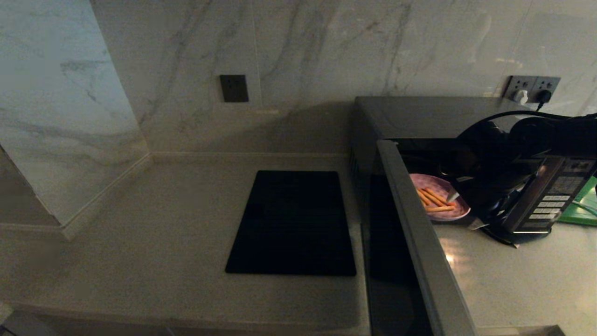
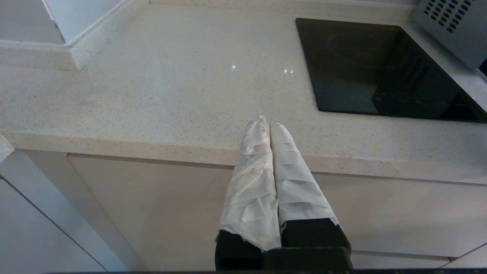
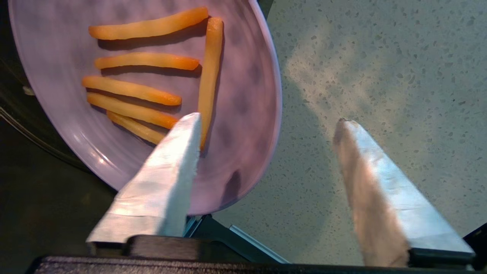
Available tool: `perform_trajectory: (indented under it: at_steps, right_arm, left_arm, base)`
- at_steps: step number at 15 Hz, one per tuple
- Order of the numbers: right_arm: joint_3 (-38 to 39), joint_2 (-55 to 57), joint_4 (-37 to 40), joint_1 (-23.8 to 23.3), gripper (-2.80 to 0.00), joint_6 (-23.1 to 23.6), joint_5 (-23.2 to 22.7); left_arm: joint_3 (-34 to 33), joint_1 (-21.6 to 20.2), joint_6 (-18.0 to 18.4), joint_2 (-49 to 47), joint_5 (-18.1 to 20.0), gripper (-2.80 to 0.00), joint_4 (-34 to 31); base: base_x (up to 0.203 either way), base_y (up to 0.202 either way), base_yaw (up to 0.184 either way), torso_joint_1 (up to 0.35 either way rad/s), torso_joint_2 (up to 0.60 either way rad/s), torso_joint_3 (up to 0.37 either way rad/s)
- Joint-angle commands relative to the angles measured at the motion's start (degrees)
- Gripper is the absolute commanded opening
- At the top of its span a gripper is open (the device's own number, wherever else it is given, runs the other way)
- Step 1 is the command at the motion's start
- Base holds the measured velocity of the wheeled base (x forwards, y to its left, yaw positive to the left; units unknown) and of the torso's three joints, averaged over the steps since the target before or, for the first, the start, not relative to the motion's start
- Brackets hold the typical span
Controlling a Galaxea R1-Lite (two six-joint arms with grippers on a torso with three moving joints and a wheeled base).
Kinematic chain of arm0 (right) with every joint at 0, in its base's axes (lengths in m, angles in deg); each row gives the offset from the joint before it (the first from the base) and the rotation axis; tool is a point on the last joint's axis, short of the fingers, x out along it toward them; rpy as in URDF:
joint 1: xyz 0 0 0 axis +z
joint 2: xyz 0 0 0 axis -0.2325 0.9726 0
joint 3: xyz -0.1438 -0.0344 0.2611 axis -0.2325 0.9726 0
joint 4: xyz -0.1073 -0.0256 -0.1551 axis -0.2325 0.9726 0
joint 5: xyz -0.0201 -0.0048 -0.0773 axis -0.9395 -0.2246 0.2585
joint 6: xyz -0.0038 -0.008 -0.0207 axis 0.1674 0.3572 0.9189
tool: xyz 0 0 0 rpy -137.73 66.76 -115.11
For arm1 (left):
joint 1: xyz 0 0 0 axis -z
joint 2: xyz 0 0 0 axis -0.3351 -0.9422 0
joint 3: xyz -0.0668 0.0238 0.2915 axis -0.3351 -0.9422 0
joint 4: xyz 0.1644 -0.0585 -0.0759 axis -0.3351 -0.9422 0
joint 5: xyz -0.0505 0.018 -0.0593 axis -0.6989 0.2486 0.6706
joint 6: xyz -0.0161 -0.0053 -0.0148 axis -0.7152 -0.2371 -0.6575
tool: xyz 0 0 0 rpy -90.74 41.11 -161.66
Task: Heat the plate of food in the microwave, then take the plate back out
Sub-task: Put the plate in the microwave oven, then close the microwave oven
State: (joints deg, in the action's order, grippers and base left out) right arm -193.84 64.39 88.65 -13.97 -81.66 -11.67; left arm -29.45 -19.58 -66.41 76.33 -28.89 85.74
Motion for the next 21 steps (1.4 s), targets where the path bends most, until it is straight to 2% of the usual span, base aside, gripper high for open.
perform_trajectory:
  at_steps: [1,10,16,17,21]
  right_arm:
    - [0.14,-1.44,0.27,0.0,0.0,-0.46,0.03]
    - [5.79,-7.73,0.38,-0.38,0.0,-0.37,0.29]
    - [11.49,-14.13,0.34,-2.58,0.0,0.33,0.51]
    - [12.88,-15.61,0.34,-2.88,-2.8,0.99,0.53]
    - [17.04,-20.33,0.34,-3.94,-2.8,2.84,0.55]
  left_arm:
    - [0.0,0.0,-0.04,-0.09,-0.01,-2.8,0.02]
    - [0.0,0.0,-0.04,-0.09,-0.01,-2.8,0.02]
    - [0.0,0.0,-0.04,0.0,-0.01,-2.8,0.02]
    - [0.0,0.0,-0.04,-0.09,-0.01,-2.8,0.02]
    - [0.0,0.0,-0.04,-0.09,-0.01,-2.8,0.02]
  base:
    - [0.0,0.0,0.0,0.0,0.0,0.0]
    - [0.0,0.0,0.0,0.0,0.0,0.0]
    - [0.0,0.0,0.0,0.0,0.0,0.0]
    - [0.0,0.0,0.0,0.0,0.0,0.0]
    - [0.0,0.0,0.0,0.0,0.0,0.0]
